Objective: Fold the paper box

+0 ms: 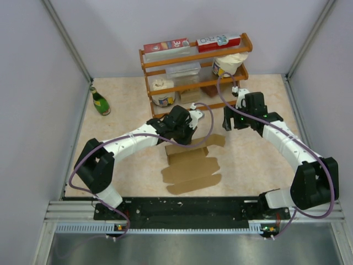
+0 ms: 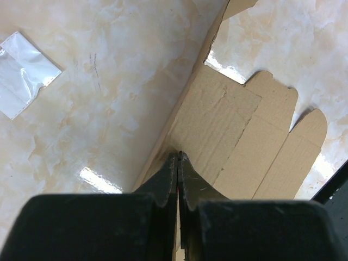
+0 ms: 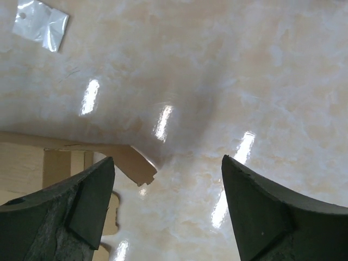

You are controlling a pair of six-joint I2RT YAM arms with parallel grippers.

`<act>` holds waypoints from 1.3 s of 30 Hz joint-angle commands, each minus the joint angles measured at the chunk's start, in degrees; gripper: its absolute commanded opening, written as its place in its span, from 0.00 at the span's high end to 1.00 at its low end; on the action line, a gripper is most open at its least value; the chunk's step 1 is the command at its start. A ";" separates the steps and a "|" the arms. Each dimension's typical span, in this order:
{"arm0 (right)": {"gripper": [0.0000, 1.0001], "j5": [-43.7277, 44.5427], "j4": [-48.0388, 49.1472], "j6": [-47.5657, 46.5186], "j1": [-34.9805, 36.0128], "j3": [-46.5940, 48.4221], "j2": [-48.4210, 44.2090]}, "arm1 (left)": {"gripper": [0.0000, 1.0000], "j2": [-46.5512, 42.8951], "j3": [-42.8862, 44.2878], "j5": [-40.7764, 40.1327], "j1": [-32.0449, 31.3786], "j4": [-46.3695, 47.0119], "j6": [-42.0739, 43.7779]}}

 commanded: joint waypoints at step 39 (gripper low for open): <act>0.49 -16.11 2.71 -12.28 4.96 -2.18 9.54 | 1.00 -1.07 1.80 0.35 -0.18 -1.10 0.70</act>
